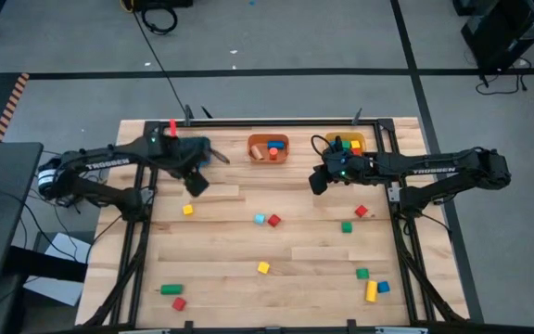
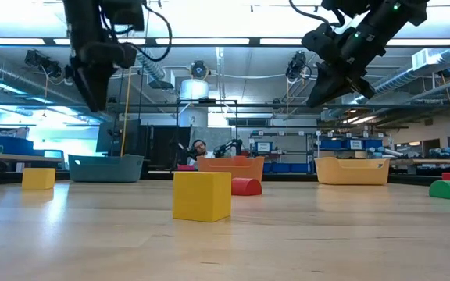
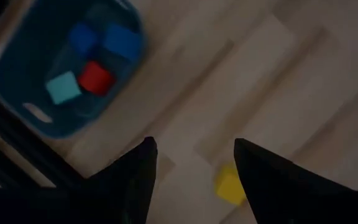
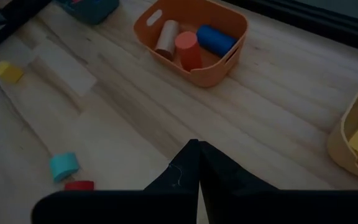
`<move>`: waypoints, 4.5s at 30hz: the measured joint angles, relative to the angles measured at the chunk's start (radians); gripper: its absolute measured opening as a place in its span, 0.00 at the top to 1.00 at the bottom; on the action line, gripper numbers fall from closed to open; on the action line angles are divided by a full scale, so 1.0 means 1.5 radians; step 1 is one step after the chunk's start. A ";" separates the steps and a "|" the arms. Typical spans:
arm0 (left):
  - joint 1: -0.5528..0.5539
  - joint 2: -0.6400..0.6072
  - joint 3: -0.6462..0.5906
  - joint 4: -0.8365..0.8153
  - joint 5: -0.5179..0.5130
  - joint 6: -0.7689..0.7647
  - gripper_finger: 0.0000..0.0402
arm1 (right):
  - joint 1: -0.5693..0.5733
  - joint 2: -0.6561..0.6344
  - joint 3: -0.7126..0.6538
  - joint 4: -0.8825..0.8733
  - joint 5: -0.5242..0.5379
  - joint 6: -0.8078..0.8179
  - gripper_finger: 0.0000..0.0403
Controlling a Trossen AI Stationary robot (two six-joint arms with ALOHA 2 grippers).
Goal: Sort blocks by size
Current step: Put the yellow cube block into the yellow bin
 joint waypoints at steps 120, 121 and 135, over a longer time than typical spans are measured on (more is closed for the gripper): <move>0.019 0.592 0.402 0.914 0.444 -0.335 0.64 | -0.191 -0.197 -0.201 0.382 -0.324 -0.557 0.43; 0.019 0.592 0.402 0.913 0.445 -0.336 0.64 | -0.191 -0.197 -0.201 0.382 -0.324 -0.560 0.47; 0.019 0.591 0.401 0.919 0.452 -0.374 0.63 | -0.186 -0.197 -0.201 0.376 -0.314 -0.551 0.49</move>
